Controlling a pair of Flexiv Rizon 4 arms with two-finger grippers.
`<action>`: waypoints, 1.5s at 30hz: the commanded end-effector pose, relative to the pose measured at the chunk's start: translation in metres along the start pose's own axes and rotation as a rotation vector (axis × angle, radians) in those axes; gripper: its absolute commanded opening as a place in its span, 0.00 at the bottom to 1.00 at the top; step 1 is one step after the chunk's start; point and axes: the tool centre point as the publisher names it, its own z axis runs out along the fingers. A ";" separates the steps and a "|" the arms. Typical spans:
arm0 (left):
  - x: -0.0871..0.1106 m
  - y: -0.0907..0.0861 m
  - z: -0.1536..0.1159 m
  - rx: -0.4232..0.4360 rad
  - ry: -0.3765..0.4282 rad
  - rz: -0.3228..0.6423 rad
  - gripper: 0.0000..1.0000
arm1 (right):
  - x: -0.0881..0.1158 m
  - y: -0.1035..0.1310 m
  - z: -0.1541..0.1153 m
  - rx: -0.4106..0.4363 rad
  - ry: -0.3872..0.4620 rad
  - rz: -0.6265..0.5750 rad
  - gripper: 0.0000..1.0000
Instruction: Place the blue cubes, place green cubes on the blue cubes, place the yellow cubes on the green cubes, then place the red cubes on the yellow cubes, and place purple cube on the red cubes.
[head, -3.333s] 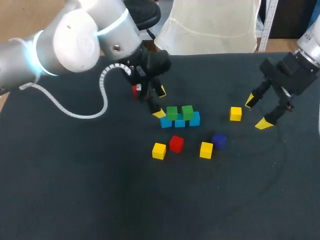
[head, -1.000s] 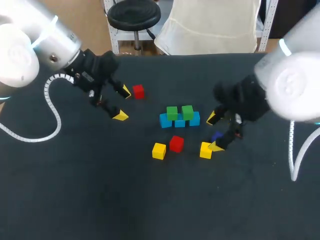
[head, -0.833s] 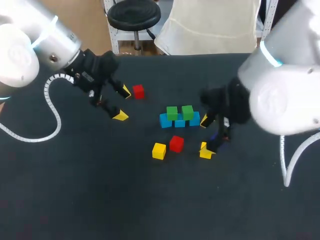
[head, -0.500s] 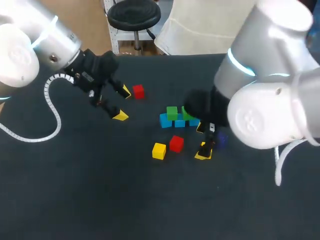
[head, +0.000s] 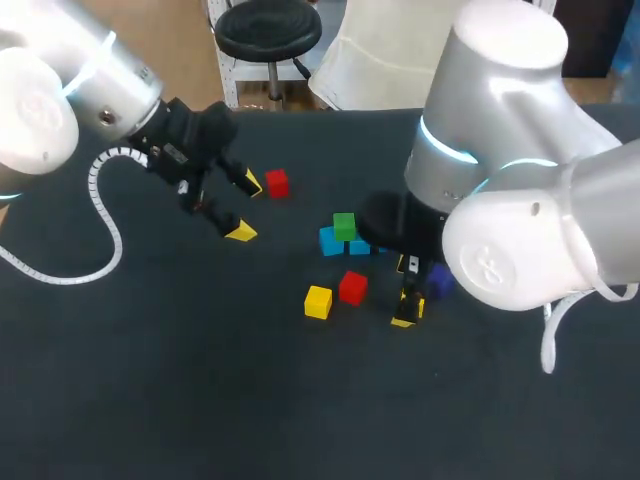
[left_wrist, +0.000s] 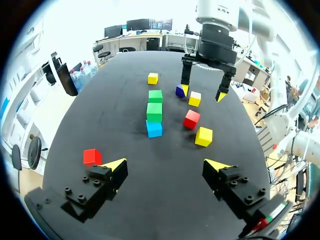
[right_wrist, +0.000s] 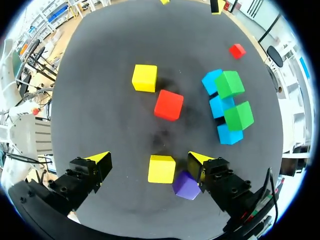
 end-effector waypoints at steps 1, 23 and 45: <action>0.001 0.000 0.000 -0.001 -0.002 0.003 1.00 | 0.007 -0.002 0.003 0.007 0.002 0.003 1.00; 0.001 0.000 0.000 -0.001 -0.002 0.003 1.00 | 0.028 -0.002 0.011 0.002 0.013 0.041 0.92; 0.001 0.000 0.000 -0.001 -0.002 0.003 1.00 | 0.027 -0.007 0.011 0.027 0.003 0.035 0.00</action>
